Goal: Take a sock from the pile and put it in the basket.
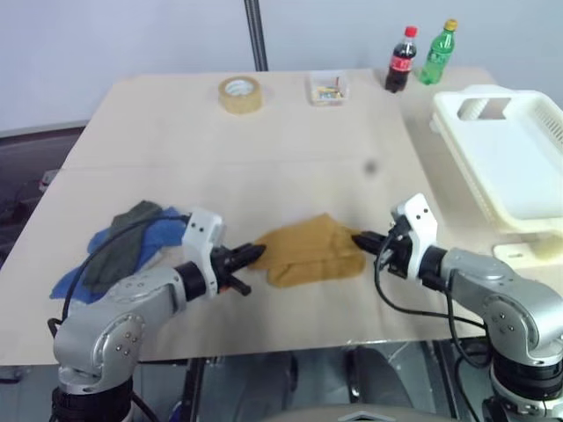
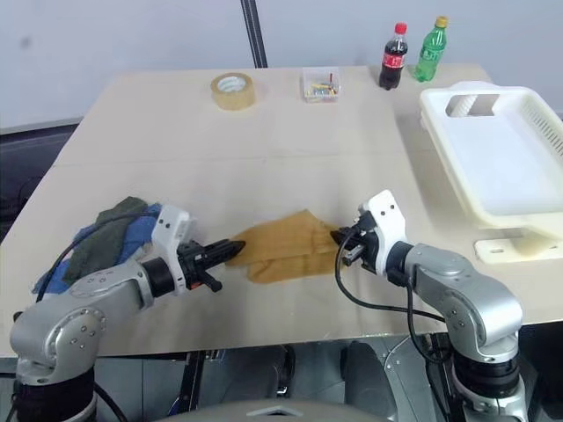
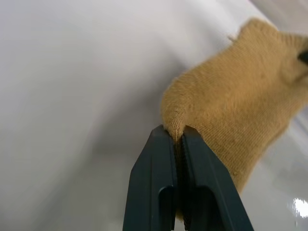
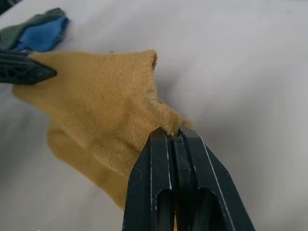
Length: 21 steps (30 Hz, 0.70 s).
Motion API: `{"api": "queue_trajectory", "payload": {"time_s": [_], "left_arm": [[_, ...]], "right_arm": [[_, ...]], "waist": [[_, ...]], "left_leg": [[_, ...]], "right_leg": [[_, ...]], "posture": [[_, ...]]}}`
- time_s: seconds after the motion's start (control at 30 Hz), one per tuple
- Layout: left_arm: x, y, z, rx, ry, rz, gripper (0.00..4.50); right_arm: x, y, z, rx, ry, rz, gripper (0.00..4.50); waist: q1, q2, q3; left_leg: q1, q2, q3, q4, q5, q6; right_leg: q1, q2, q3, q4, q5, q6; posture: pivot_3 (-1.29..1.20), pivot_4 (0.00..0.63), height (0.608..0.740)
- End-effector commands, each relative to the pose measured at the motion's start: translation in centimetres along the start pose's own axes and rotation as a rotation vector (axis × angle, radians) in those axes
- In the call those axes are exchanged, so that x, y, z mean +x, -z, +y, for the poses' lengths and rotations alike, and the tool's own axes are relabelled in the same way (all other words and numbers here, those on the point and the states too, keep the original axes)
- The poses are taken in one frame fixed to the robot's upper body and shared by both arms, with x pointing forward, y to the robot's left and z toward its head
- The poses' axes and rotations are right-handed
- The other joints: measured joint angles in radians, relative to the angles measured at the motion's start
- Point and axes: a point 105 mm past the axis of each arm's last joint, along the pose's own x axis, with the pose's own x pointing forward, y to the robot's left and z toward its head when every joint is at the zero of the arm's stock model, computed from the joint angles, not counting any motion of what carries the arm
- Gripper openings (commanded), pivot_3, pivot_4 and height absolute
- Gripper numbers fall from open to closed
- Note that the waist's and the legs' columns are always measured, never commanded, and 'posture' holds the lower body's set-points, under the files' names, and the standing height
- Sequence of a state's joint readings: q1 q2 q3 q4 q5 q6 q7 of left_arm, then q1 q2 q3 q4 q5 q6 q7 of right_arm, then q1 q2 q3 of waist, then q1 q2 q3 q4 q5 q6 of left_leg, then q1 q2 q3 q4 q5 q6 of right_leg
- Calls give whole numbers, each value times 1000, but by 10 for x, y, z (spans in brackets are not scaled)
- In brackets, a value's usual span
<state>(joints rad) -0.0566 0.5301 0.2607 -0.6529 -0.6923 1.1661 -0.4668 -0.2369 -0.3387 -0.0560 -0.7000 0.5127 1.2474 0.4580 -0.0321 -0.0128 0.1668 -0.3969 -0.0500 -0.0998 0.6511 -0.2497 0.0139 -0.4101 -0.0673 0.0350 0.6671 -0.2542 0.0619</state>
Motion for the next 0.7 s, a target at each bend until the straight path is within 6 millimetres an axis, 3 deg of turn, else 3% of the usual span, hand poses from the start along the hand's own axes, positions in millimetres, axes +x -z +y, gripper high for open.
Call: {"api": "queue_trajectory", "payload": {"time_s": [0.03, 0.2, 0.43, 0.47, 0.53, 0.57, 0.6, 0.63, 0.67, 0.7], "left_arm": [[2, 6, 1, 26, -2, 12, 0], [11, 18, 0, 41, -16, 50, 0], [20, 33, -8, 16, -1, 72, 0], [21, 33, -8, 4, -10, 67, 558], [21, 32, -7, -10, -12, 54, 868], [21, 32, -7, -10, -10, 51, 1067], [20, 29, -7, -11, -6, 35, 1678], [18, 25, -7, -12, 5, 13, 1796], [16, 21, -8, -9, 20, -4, 2357], [12, 18, -9, -13, 34, -20, 2548]], "right_arm": [[-6, 3, -3, -13, 48, -19, 39], [-5, 15, -10, -11, 77, 12, 39], [-6, 48, -14, -41, 65, 104, 39], [-6, 48, -14, -44, 53, 103, 0], [-4, 42, -19, -74, 59, 79, 619], [-4, 40, -21, -82, 65, 69, 688], [-4, 36, -21, -102, 62, 53, 1265], [-5, 30, -21, -125, 59, 25, 1454], [-6, 25, -21, -144, 54, 4, 2040], [-8, 20, -19, -165, 35, -7, 2244]], "waist": [[1, 0, 0], [3, 0, 0], [17, 0, 0], [18, 0, -1], [19, 0, -1], [19, 0, -1], [19, 0, -1], [19, 0, -1], [19, 0, -1], [18, 0, -1]], "left_leg": [[0, 0, 0, -1, 0, 0], [0, 0, 0, -1, 0, 0], [0, 0, 1, -1, 0, 0], [0, 0, 1, -1, 0, 0], [0, 0, 1, -1, 0, 0], [0, 0, 1, -1, 0, 0], [0, 0, 0, -1, 0, 0], [0, 0, 0, -1, 0, 0], [0, 0, 0, 0, 0, 0], [0, 1, 0, 0, 0, 0]], "right_leg": [[0, 0, 0, 0, 0, 0], [0, -1, 0, -1, 0, 0], [0, -1, 0, -2, 0, 0], [0, -1, 0, -2, 0, 0], [1, -1, 0, -2, 0, 0], [1, -1, 0, -2, 0, 0], [1, -1, 0, -2, 0, 0], [2, 0, -1, -2, 0, 0], [2, 0, -1, -2, 0, 0], [2, 0, -1, -2, 0, 0]], "posture": [[0, 150, 740], [0, 150, 740], [0, 150, 740], [0, 150, 740], [0, 150, 740], [0, 150, 740], [0, 150, 740], [0, 150, 740], [0, 150, 740], [0, 150, 740]]}}
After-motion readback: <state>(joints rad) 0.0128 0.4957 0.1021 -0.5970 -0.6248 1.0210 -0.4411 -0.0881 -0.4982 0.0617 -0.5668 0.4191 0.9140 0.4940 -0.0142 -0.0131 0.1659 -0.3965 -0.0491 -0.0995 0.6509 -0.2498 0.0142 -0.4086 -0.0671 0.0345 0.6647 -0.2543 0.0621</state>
